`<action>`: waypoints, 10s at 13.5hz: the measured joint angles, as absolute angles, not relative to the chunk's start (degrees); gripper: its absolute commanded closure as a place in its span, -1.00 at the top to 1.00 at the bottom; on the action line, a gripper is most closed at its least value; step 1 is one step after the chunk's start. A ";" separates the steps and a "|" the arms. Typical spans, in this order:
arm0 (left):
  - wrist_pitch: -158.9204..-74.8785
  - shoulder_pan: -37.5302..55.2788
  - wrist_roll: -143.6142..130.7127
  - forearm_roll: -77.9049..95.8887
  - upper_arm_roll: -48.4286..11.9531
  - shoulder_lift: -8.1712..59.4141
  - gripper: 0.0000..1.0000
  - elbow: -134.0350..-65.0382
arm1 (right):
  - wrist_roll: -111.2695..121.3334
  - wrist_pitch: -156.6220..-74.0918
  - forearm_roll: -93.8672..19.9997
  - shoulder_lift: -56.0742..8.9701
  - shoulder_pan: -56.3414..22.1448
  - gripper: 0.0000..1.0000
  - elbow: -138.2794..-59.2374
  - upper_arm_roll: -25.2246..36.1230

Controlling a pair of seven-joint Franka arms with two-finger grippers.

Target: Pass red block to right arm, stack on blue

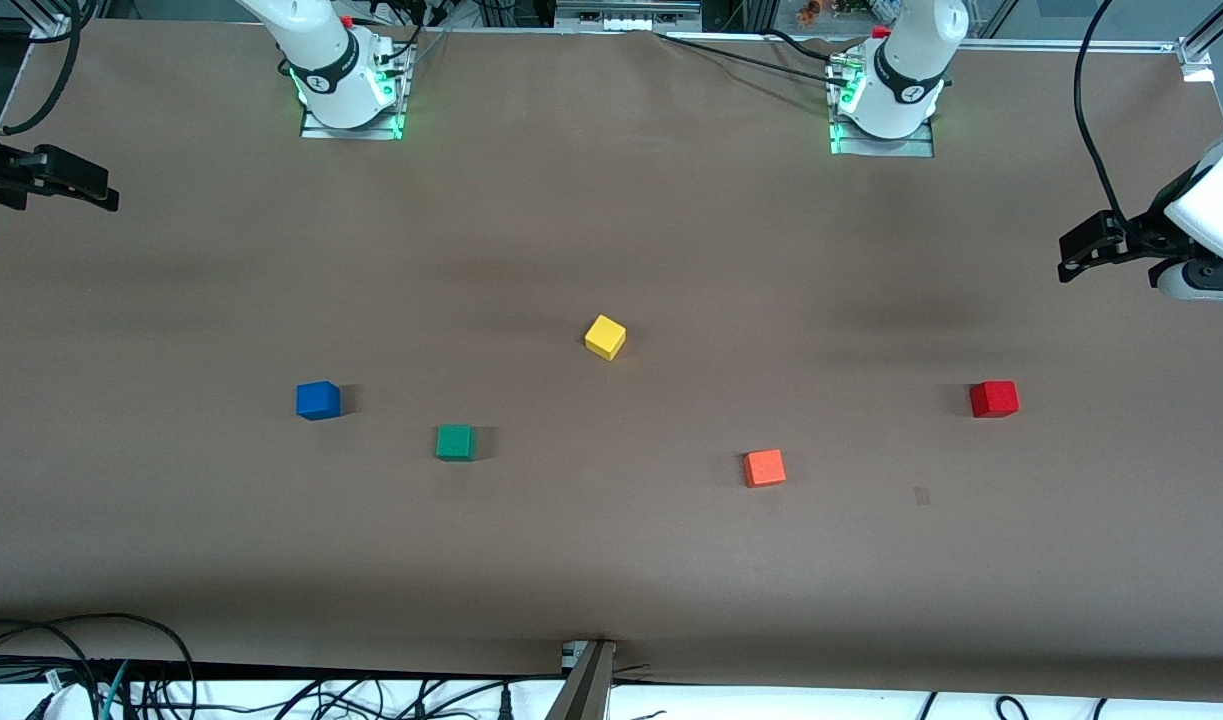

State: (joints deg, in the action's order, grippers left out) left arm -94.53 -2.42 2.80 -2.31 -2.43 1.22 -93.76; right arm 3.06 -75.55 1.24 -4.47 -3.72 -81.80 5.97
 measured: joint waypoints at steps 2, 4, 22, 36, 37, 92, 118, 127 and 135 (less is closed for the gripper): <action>-94.53 -2.42 3.01 -2.31 -2.42 1.28 1.00 -93.76 | 3.08 -75.56 1.24 -4.87 -3.72 1.00 -81.38 5.97; -94.53 -2.44 3.05 -2.31 -2.40 1.36 1.00 -93.76 | 3.08 -75.57 1.25 -5.01 -3.70 1.00 -81.21 5.98; -91.22 -5.56 3.65 -2.51 -1.12 7.60 1.00 -93.81 | 3.09 -76.44 1.25 -5.18 -3.64 1.00 -81.09 6.05; -116.83 -7.74 3.81 -6.43 -1.21 27.34 1.00 -95.67 | 3.10 -76.57 1.25 -5.56 -3.48 1.00 -80.99 6.05; -122.17 -8.03 3.85 -6.44 -1.11 27.97 1.00 -98.65 | 3.10 -76.56 1.25 -5.56 -3.48 1.00 -80.98 6.05; -123.20 -7.66 102.63 74.55 -31.08 37.24 -0.76 -93.70 | 2.97 -88.89 -82.48 -41.06 -10.45 1.00 -81.06 3.22; -137.94 6.15 113.79 88.95 -31.10 44.09 -0.76 -83.20 | 21.00 -103.82 -98.09 -44.63 -22.36 1.00 -80.40 3.01; -141.58 7.80 113.57 89.68 -31.05 44.97 -0.69 -81.56 | 21.61 -104.45 -98.70 -44.64 -22.37 -1.00 -80.06 3.18; -141.91 6.59 113.73 89.70 -30.51 45.20 1.00 -81.48 | 21.61 -104.45 -98.70 -44.60 -21.87 -1.00 -79.65 3.47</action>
State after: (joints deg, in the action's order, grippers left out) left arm -141.91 6.59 113.73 89.70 -30.51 45.20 -81.48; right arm 21.61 -104.45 -98.70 -44.60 -21.87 -79.65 3.47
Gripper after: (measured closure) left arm 0.000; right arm 0.432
